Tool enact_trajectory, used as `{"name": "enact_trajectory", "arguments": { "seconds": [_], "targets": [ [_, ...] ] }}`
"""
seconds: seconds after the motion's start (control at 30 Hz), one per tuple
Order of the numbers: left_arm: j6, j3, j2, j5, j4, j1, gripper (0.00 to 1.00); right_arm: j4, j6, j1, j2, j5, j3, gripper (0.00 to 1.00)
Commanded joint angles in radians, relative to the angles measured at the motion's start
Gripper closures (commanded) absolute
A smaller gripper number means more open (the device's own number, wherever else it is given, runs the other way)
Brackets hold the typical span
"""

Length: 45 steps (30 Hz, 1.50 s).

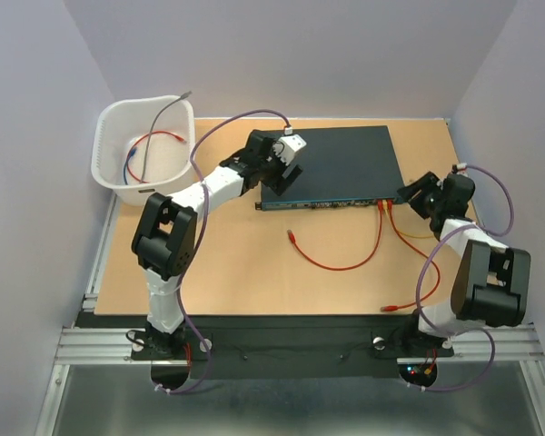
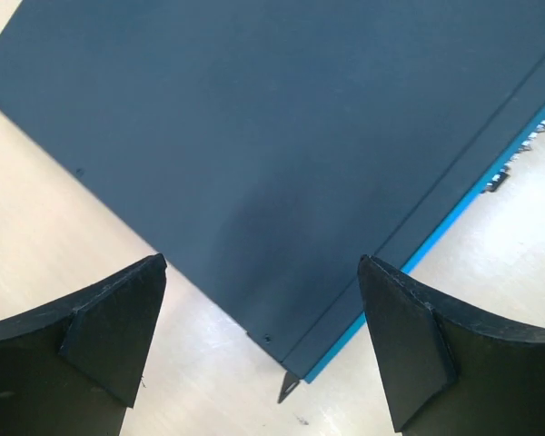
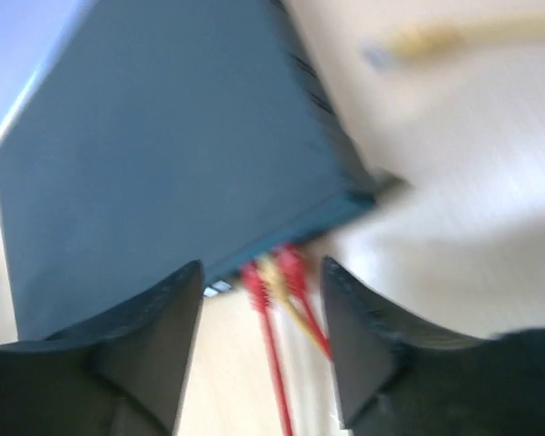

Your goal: Pull the plug from the switch port

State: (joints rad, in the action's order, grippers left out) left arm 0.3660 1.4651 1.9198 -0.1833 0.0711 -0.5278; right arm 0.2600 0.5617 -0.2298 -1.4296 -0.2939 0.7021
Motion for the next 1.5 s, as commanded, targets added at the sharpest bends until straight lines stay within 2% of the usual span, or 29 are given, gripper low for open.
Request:
{"name": "enact_trajectory", "arguments": {
  "seconds": [0.0,0.07,0.17,0.23,0.3,0.33,0.5,0.87,1.07,1.2,1.47],
  "targets": [
    [0.053,0.066,0.004,0.013,0.013,-0.035,0.02,-0.091,0.104,-0.039,-0.08,-0.189,0.008,0.46],
    [0.073,0.072,0.022,0.005,0.038,-0.053,0.02,-0.073,0.106,-0.04,-0.094,-0.198,0.008,0.52],
    [0.111,0.074,0.036,-0.022,0.055,-0.073,0.02,-0.019,0.118,-0.042,-0.081,-0.156,-0.032,0.52],
    [0.129,0.081,0.05,-0.042,0.062,-0.093,0.02,0.054,0.17,-0.045,-0.092,-0.188,-0.071,0.52],
    [0.152,0.101,0.08,-0.06,0.078,-0.101,0.02,0.129,0.201,-0.049,-0.144,-0.209,-0.073,0.52],
    [0.154,0.113,0.099,-0.062,0.078,-0.103,0.02,0.162,0.222,-0.054,-0.179,-0.217,-0.073,0.56],
    [0.159,0.143,0.143,-0.038,0.079,-0.107,0.02,0.245,0.254,-0.072,-0.193,-0.203,-0.113,0.56],
    [0.175,0.161,0.212,0.016,0.075,-0.109,0.02,0.504,0.362,-0.109,-0.296,-0.307,-0.124,0.57],
    [0.172,0.181,0.225,0.03,0.078,-0.109,0.02,0.545,0.382,-0.109,-0.33,-0.301,-0.11,0.65],
    [0.174,0.187,0.229,0.031,0.081,-0.109,0.02,0.561,0.389,-0.109,-0.351,-0.317,-0.108,0.65],
    [0.183,0.178,0.235,0.038,0.078,-0.11,0.02,0.597,0.403,-0.109,-0.407,-0.309,-0.102,0.72]
  ]
}}
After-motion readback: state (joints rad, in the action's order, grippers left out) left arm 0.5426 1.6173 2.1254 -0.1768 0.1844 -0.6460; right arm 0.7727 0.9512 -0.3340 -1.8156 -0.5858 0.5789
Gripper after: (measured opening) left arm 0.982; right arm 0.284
